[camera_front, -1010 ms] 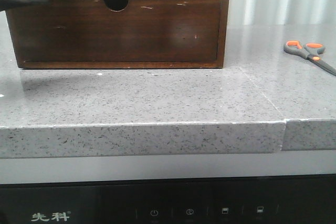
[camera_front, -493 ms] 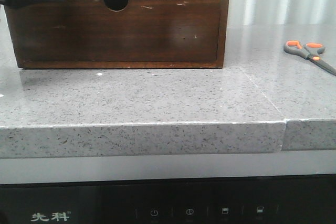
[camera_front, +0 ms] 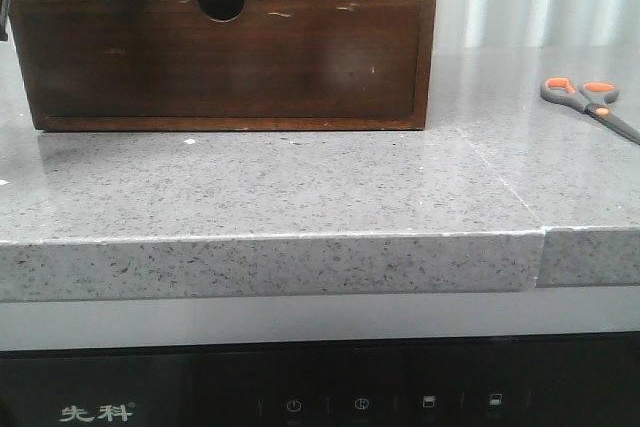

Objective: Put scissors in drawer with both arms
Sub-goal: 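Reach the left gripper to the white drawer handle and grasp it, then pull the drawer open toward the robot with the left gripper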

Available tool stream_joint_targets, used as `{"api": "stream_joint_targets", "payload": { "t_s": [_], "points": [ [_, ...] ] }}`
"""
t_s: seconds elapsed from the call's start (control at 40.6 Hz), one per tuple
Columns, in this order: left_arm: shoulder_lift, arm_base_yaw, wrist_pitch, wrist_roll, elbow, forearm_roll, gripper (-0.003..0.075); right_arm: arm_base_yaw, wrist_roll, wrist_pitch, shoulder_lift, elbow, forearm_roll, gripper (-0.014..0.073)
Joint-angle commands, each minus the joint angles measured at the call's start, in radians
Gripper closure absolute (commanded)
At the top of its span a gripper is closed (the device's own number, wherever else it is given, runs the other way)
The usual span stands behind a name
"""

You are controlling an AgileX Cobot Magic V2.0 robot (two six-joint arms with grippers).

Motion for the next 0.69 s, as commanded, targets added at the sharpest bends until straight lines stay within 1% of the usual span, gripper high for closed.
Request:
{"api": "stream_joint_targets", "payload": {
  "t_s": [0.0, 0.074, 0.148, 0.32, 0.443, 0.665],
  "points": [
    [-0.034, 0.001, 0.063, 0.005, -0.031, -0.086, 0.057, -0.002, -0.008, -0.074, 0.017, -0.023, -0.018, 0.0014],
    [-0.034, 0.001, 0.085, 0.005, -0.031, -0.086, 0.0588, -0.002, -0.008, -0.074, 0.017, -0.023, -0.018, 0.0014],
    [-0.034, 0.001, 0.113, 0.005, -0.025, -0.086, 0.0587, -0.002, -0.008, -0.074, 0.017, -0.023, -0.018, 0.0014],
    [-0.047, 0.001, 0.129, 0.007, 0.014, -0.086, 0.0587, -0.002, -0.008, -0.074, 0.017, -0.023, -0.018, 0.0014],
    [-0.075, 0.001, 0.181, 0.016, 0.058, -0.086, 0.0587, -0.002, -0.008, -0.074, 0.017, -0.023, -0.018, 0.0014],
    [-0.194, 0.001, 0.193, 0.055, 0.185, -0.086, 0.0587, -0.002, -0.008, -0.074, 0.017, -0.023, -0.018, 0.0014]
  ]
}}
